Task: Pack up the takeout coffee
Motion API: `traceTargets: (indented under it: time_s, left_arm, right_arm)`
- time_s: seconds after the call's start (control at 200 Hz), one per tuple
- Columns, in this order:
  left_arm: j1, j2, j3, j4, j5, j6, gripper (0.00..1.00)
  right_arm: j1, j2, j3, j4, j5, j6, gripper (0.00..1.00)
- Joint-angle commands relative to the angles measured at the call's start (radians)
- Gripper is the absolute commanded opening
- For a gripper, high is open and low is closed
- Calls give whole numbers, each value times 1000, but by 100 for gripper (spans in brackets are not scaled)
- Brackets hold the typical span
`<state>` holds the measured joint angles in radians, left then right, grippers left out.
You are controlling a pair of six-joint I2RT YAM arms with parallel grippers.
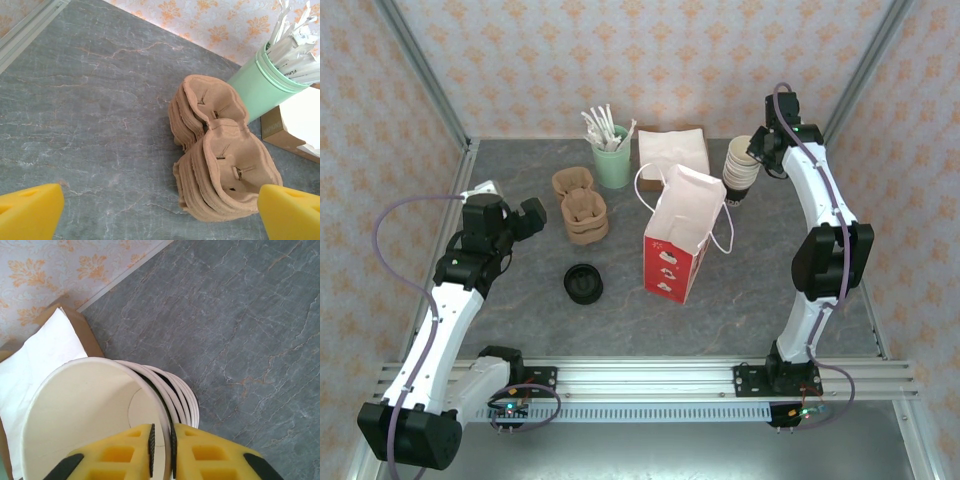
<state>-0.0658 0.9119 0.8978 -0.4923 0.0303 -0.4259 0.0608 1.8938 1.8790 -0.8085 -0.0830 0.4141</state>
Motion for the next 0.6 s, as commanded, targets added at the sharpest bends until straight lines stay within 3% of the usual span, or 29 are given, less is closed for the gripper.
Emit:
traceTargets:
  time_s: [0.0, 0.285, 0.596]
  left_arm:
    - [-6, -18, 33, -34, 28, 6, 100]
    - [-19, -23, 61, -19, 170, 0, 99]
    - [-171, -12, 82, 4, 220, 52, 95]
  right_arm:
    - [8, 3, 38, -25, 6, -12, 12]
    - [11, -42, 70, -54, 13, -26, 1]
    - [14, -170, 77, -101, 32, -25, 0]
